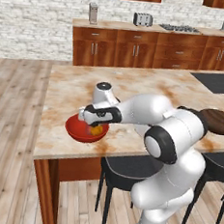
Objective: Take the fruits from the plate on the dining counter and place two fruits in each bowl.
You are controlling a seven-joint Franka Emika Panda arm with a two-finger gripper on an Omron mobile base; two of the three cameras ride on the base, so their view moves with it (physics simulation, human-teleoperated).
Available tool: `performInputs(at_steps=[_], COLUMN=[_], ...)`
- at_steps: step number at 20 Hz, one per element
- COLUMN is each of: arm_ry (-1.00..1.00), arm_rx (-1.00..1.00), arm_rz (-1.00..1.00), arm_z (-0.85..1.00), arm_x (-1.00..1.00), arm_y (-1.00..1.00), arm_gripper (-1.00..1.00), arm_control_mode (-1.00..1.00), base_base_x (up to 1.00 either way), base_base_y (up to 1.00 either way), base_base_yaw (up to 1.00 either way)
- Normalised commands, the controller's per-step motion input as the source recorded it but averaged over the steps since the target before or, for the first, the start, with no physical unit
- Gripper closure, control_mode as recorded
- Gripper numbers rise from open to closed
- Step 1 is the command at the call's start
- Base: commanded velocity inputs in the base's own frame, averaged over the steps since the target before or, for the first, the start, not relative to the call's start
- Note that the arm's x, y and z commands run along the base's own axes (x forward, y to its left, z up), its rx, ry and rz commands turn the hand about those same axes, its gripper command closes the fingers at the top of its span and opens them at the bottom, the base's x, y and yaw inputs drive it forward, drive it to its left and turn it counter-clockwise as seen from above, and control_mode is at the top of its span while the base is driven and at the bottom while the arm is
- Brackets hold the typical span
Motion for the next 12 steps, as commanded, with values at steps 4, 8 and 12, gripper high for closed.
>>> performInputs(at_steps=[4,8,12], arm_ry=[0.0,0.04,0.09], arm_rx=[0.0,0.0,0.0], arm_rz=[0.0,-0.09,-0.11], arm_z=[0.57,0.46,0.04], arm_x=[-0.21,-0.09,0.06], arm_y=[-0.55,-0.67,-0.94], arm_gripper=[-1.0,-1.0,-1.0], arm_control_mode=[-1.0,-1.0,-1.0], base_base_x=[0.0,0.0,0.0], base_base_y=[0.0,0.0,0.0], base_base_yaw=[0.0,0.0,0.0])
